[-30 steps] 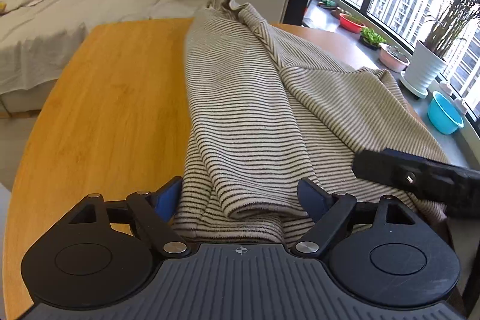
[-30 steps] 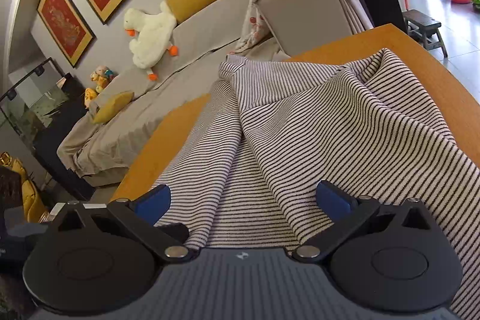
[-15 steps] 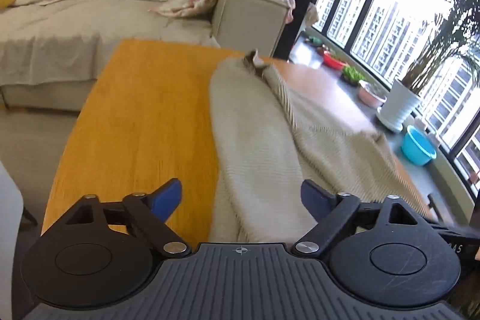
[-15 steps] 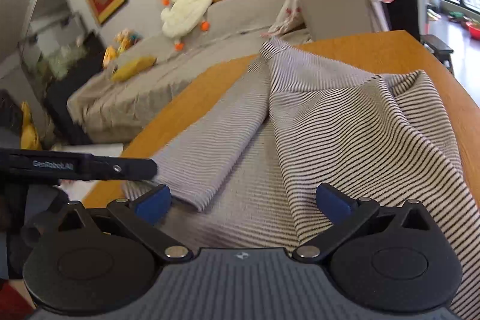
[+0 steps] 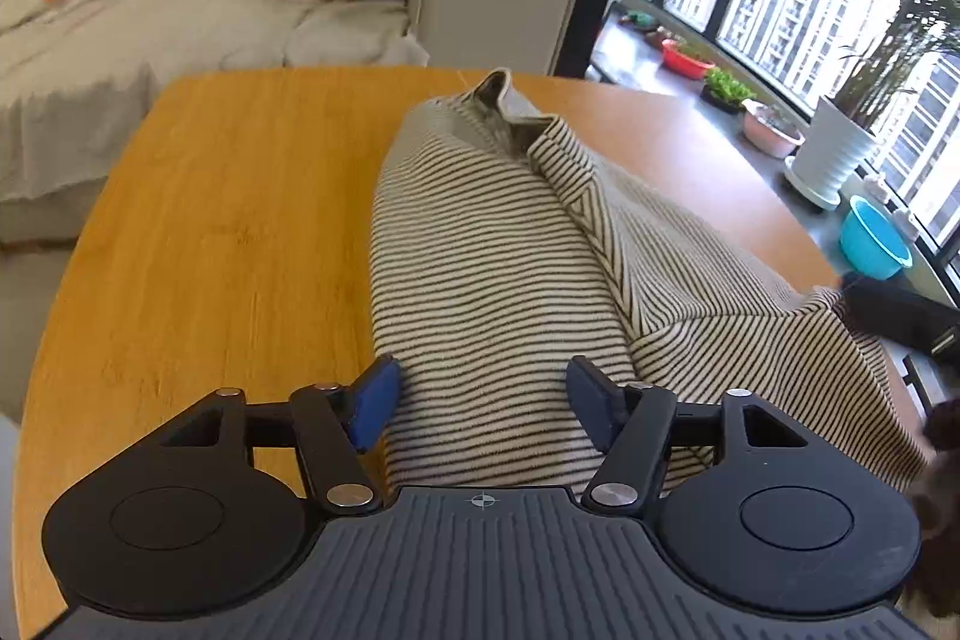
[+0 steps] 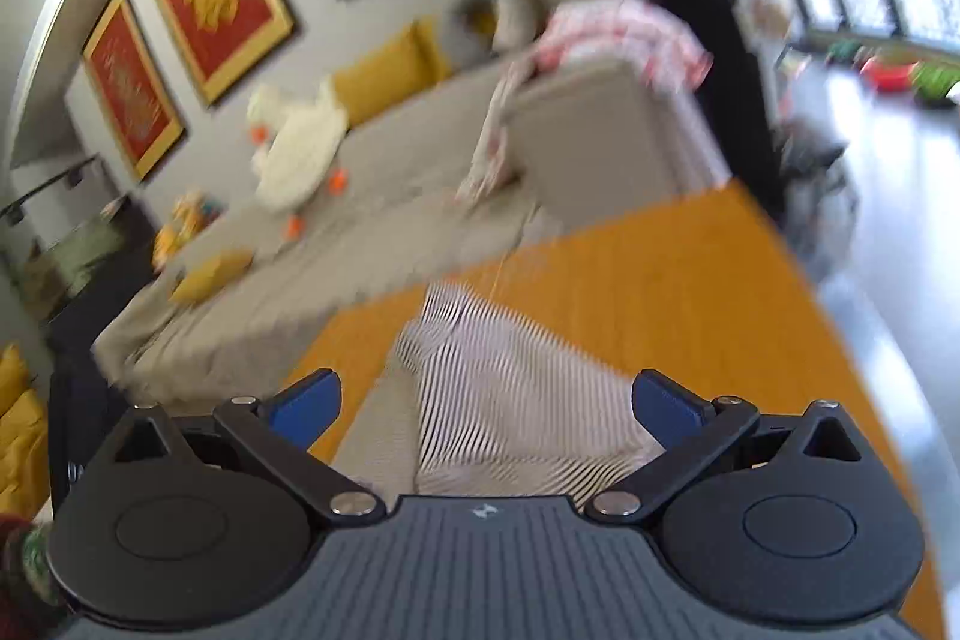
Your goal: Fold clothes
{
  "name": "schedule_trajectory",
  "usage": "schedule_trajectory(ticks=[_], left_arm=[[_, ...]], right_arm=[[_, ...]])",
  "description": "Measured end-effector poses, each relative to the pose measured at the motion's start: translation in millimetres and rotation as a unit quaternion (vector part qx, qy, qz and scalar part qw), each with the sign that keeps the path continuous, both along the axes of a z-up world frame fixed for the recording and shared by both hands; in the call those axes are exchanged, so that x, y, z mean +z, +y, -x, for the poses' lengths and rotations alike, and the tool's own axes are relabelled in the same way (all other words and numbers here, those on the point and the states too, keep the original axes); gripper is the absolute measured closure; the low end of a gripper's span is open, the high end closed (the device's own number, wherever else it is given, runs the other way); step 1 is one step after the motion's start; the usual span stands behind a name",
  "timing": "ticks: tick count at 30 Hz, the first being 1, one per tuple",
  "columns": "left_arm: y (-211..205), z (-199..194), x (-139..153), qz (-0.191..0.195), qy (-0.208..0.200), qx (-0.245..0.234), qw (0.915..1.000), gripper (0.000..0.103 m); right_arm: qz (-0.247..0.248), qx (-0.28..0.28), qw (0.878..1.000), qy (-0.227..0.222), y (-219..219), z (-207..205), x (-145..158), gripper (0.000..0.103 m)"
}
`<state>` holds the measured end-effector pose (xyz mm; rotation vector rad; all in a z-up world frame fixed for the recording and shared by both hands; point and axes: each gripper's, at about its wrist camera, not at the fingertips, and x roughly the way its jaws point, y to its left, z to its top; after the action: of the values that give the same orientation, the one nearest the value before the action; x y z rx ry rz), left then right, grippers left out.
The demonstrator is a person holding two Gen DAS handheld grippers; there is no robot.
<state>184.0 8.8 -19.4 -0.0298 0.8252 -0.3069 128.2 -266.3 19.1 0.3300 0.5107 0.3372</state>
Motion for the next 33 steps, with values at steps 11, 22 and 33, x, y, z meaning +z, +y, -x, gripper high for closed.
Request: schedule_trajectory(ticks=[11, 22, 33], left_arm=[[5, 9, 0, -0.028, 0.006, -0.013, 0.9995, 0.050], [23, 22, 12, -0.042, -0.008, -0.010, 0.9990, 0.032], [49, 12, 29, -0.097, -0.040, 0.017, 0.9944, 0.097]], right_arm=[[0.001, 0.119, 0.993, 0.004, 34, -14, -32, 0.000], [0.062, 0.150, 0.981, 0.103, 61, -34, -34, 0.000], [0.060, 0.101, 0.992, 0.048, 61, -3, -31, 0.000]])
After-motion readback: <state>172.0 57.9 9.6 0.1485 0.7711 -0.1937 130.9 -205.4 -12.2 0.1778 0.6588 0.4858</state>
